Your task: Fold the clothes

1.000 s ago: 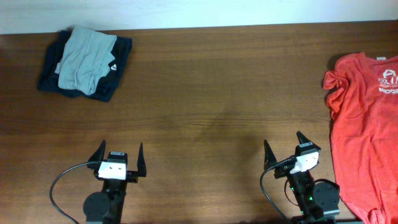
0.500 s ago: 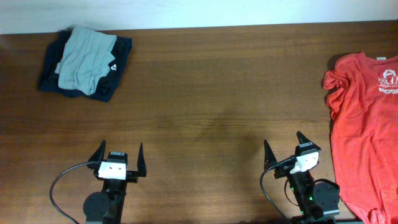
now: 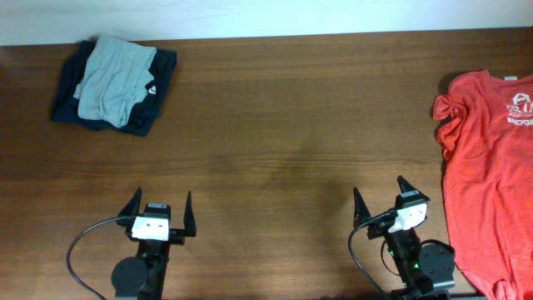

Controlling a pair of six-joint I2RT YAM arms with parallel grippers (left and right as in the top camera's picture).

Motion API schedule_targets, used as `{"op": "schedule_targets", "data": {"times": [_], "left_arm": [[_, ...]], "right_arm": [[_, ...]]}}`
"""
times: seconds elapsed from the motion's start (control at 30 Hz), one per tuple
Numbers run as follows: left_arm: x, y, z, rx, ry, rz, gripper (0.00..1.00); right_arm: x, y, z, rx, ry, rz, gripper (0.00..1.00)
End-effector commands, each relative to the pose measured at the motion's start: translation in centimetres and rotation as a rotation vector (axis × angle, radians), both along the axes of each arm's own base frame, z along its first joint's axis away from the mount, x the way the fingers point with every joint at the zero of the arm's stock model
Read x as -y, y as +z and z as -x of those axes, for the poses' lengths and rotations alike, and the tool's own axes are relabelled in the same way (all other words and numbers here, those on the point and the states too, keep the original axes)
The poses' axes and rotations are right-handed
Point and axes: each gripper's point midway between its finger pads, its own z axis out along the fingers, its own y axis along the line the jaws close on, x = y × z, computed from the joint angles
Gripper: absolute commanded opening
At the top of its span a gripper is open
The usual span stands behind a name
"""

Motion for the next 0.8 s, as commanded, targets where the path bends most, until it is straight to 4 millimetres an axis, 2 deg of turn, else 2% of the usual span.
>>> {"op": "schedule_targets", "data": {"times": [0.0, 0.37, 0.43, 0.57, 0.77], "left_arm": [[-0.1, -0.1, 0.0, 0.002, 0.005, -0.017, 0.99], [-0.1, -0.1, 0.0, 0.002, 0.005, -0.017, 0.99], [-0.1, -0.1, 0.0, 0.002, 0.004, -0.017, 0.99], [-0.1, -0.1, 0.0, 0.002, 0.005, -0.017, 0.99], [-0.1, -0.1, 0.0, 0.002, 0.005, -0.017, 0.99]], "right_arm": [[0.3, -0.2, 0.0, 0.000, -0.015, 0.006, 0.99], [0.6, -0.2, -0.1, 0.000, -0.035, 0.008, 0.99], [1.7, 0.5, -0.3, 0.028, -0.099, 0.019, 0.99], [2.1, 2.0, -0.3, 0.079, -0.125, -0.037, 0.99], [4.2, 4.6, -0.1, 0.116, -0.240, -0.088, 0.98]]}}
